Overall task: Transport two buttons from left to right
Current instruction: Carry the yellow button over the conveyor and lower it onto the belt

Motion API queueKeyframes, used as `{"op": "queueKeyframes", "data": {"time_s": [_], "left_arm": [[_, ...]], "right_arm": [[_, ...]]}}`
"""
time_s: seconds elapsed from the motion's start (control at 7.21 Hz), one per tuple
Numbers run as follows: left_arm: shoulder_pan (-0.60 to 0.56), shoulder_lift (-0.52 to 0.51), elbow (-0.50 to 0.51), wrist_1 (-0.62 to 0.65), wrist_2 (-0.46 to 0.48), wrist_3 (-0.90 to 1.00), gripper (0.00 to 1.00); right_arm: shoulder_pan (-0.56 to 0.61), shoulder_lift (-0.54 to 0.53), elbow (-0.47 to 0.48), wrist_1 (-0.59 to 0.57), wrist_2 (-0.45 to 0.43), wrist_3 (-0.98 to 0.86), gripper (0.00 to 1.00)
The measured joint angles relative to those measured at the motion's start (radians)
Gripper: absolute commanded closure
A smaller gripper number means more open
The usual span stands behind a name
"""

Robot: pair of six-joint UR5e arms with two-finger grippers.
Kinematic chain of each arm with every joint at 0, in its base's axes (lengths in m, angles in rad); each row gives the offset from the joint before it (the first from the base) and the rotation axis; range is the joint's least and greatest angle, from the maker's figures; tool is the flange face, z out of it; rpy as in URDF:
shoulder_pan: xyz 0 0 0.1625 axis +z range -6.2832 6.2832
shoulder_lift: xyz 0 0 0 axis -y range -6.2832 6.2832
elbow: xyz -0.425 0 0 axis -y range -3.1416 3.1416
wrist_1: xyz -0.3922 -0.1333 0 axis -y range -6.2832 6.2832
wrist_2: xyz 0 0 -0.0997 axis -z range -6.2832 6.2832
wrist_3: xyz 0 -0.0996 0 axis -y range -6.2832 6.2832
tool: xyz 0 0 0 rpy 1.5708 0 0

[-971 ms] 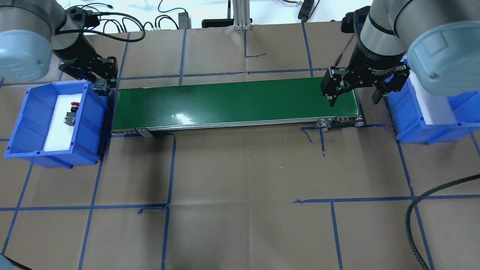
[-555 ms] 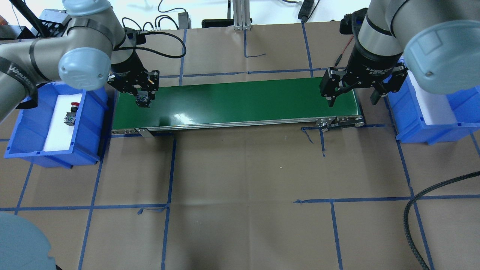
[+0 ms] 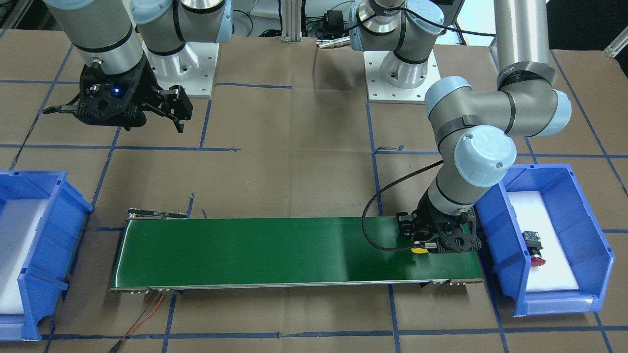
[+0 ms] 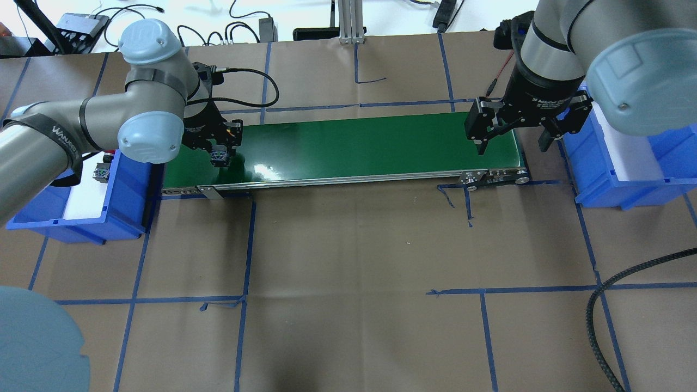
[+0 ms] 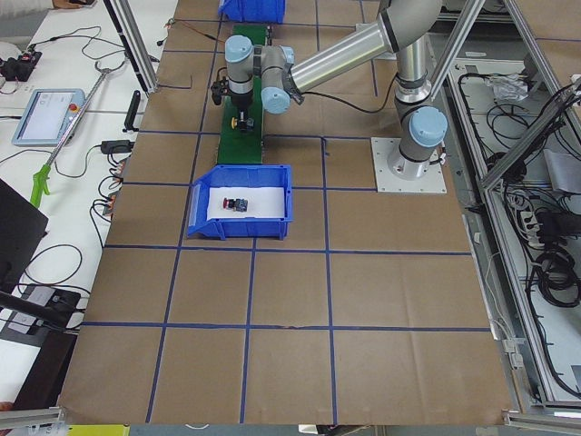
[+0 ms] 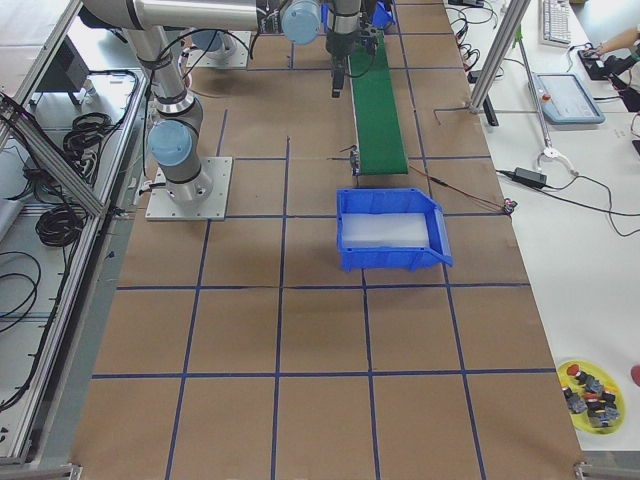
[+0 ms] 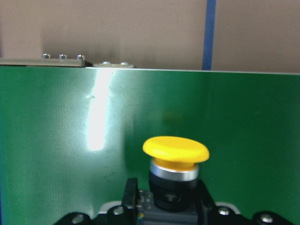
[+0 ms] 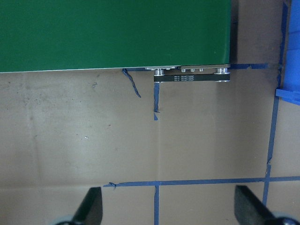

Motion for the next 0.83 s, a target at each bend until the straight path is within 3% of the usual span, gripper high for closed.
{"op": "queueKeyframes", "data": {"time_s": [0.14, 0.28, 0.42, 0.83], "left_arm": [[0.002, -0.008, -0.01, 0.016, -0.003, -0.006, 0.89], [0.003, -0.012, -0.013, 0.022, -0.004, -0.009, 0.05], [0.003, -0.013, -0.01, 0.023, -0.005, -0.011, 0.0], [0.004, 0.0, 0.024, 0.019, -0.005, -0.009, 0.0]], "right_arm": [[0.0, 0.0, 0.0, 0.0, 0.0, 0.0, 0.0], [0.0, 0.0, -0.001, 0.0, 0.0, 0.0, 0.0], [0.0, 0.001, -0.002, 0.0, 0.0, 0.0, 0.0], [0.0, 0.0, -0.005, 0.0, 0.0, -0.001, 0.0]]}}
